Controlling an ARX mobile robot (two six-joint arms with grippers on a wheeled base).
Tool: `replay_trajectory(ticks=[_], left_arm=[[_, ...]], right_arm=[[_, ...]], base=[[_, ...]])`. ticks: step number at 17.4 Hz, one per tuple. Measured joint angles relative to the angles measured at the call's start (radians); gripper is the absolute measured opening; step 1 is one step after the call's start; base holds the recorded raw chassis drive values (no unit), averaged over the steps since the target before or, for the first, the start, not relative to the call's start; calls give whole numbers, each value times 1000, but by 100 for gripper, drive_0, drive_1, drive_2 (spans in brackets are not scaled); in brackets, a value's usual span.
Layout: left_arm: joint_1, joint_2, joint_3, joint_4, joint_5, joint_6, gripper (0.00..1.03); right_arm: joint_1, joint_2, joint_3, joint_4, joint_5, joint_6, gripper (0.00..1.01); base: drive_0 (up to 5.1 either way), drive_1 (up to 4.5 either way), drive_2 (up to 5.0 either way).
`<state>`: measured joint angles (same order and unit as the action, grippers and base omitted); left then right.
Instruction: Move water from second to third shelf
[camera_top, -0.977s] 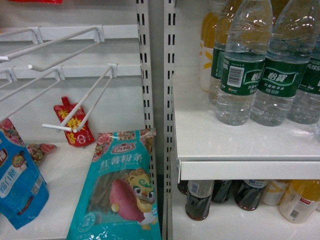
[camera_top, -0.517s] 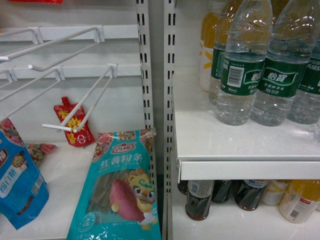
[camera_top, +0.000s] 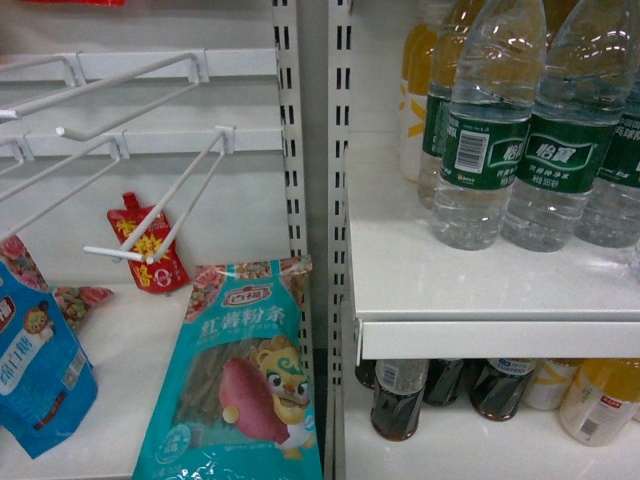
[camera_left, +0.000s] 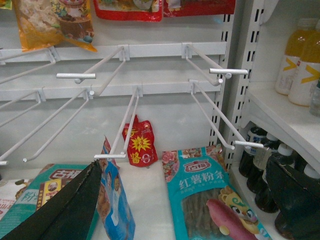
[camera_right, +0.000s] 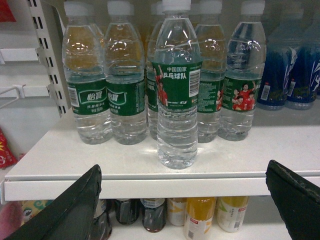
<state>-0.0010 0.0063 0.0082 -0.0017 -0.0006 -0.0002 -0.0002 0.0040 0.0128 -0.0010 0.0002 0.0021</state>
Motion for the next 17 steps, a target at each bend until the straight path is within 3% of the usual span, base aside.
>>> replay_trajectory(ticks=[17], left_arm=[[0, 0, 0, -2, 0, 1, 98]], right_arm=[[0, 0, 0, -2, 0, -2, 98]], base=[[0, 0, 0]])
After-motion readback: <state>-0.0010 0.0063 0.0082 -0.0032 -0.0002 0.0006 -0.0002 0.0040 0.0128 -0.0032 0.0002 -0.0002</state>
